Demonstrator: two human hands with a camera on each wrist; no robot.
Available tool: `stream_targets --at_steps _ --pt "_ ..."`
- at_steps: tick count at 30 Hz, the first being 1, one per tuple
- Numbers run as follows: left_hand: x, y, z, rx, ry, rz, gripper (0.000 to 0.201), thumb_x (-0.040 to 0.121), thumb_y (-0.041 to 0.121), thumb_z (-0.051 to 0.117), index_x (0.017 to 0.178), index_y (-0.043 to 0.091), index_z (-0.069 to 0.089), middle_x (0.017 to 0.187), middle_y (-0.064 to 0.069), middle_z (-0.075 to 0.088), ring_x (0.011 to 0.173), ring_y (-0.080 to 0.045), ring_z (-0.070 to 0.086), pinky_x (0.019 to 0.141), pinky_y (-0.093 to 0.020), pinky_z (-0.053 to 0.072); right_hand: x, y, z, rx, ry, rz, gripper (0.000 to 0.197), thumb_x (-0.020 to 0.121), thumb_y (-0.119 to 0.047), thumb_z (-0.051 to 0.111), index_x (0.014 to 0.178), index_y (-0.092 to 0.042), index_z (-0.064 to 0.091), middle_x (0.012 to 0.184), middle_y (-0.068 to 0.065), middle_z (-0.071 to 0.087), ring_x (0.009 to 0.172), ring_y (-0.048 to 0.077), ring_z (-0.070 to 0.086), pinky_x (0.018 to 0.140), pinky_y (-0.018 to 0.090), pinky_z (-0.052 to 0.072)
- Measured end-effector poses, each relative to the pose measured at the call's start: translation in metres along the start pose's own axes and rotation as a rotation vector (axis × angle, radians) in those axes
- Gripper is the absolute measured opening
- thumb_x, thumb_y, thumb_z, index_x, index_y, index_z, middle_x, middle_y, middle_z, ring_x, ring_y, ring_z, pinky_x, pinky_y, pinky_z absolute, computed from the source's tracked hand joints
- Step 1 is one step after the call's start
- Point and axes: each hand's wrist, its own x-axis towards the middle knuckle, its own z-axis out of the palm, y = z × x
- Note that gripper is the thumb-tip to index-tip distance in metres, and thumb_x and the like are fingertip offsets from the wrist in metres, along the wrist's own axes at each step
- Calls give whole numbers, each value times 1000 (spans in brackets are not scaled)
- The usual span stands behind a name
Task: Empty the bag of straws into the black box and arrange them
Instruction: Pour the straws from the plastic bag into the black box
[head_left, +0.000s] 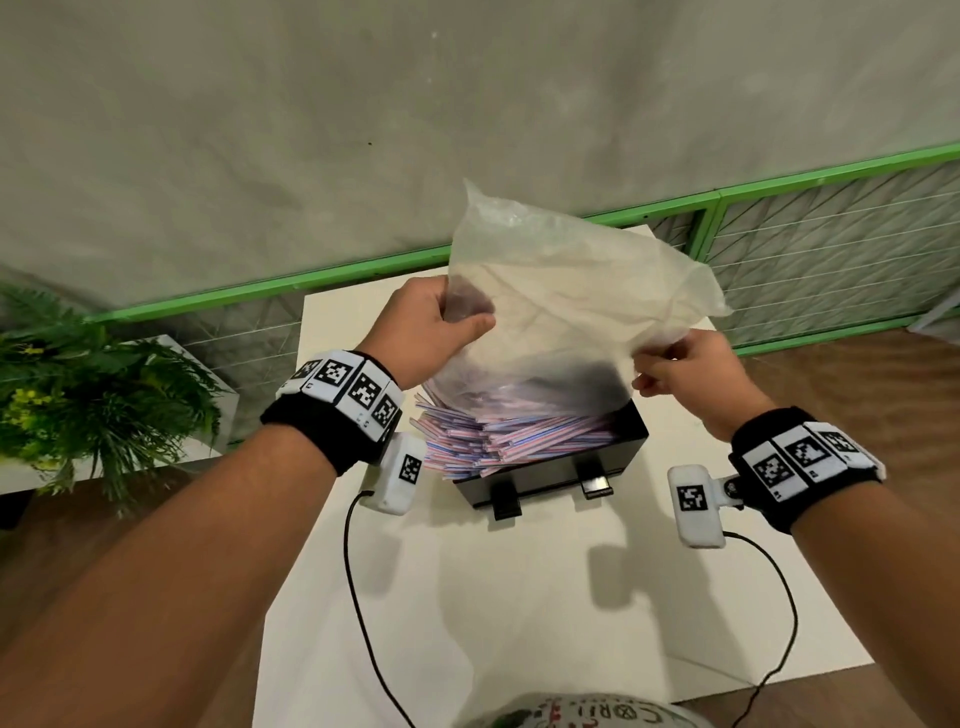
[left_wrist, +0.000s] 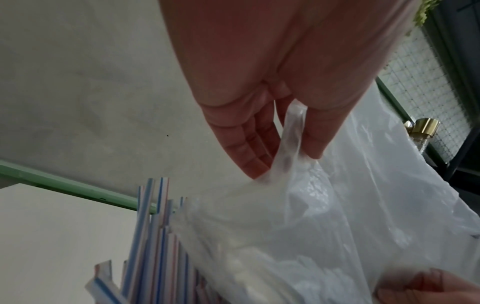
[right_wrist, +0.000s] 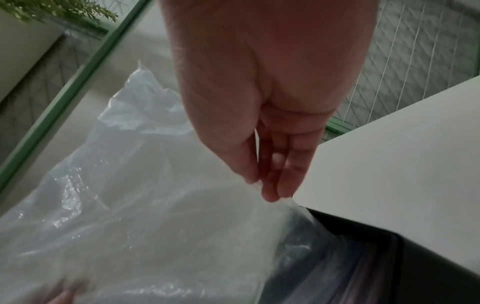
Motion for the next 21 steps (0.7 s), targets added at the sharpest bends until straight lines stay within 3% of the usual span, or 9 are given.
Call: stream_targets --at_steps 6,9,11,13,14,16,18,20,21 --pt "-12 24 -2 -92 77 68 8 92 11 74 91 18 71 90 -24 72 78 -25 68 74 -57 61 -7 -18 -12 45 74 -46 14 90 6 65 84 -7 65 74 13 61 52 16 64 62 36 53" --pt "-24 36 -4 -185 150 116 14 95 20 72 107 20 67 101 -13 74 87 -22 71 77 -52 62 -18 -41 -14 37 138 -137 16 90 5 64 85 -10 65 74 12 60 52 16 64 59 35 51" --pt "-33 43 -3 -241 169 104 47 90 49 72 125 20 60 123 -6 71 109 -20 69 95 -47 57 -29 -66 -6 10 103 -241 16 89 7 62 87 -8 63 69 8 61 52 17 64 58 37 51" --pt "-45 55 5 -271 152 86 96 76 79 65 144 12 47 145 -12 56 133 -25 56 112 -49 45 -43 -88 15 -34 39 -379 22 91 11 60 88 -10 66 68 3 67 60 15 68 64 38 55" --pt "-51 62 13 -285 123 107 108 72 85 62 146 9 43 149 -14 52 138 -26 50 116 -50 41 -54 -101 28 -39 -3 -424 28 92 12 57 92 -12 70 73 1 70 67 12 69 68 33 58" --pt "-63 75 26 -361 109 182 79 75 79 62 131 23 54 131 1 65 128 -13 58 111 -39 45 -74 -118 51 -335 -82 -448 32 93 8 52 108 -11 74 85 -11 66 70 -3 60 65 9 51" --pt "-76 79 27 -463 208 241 34 86 57 67 107 32 61 103 13 74 103 -5 69 94 -29 54 -85 -140 77 -313 -268 -308 29 97 1 52 123 -2 65 89 -18 51 65 -14 40 64 1 42" --pt "-93 68 5 -436 374 267 8 98 25 64 99 17 64 86 9 76 83 -9 72 77 -31 60 -93 -159 97 -85 -626 -336 22 92 5 54 111 3 65 90 -6 62 74 -2 57 74 12 49" --pt "-102 55 -12 -348 474 244 12 100 17 62 93 8 65 79 2 75 72 -15 70 68 -38 61 -94 -162 103 -27 -694 -394 22 89 11 54 109 10 63 94 7 68 84 11 65 81 24 53"
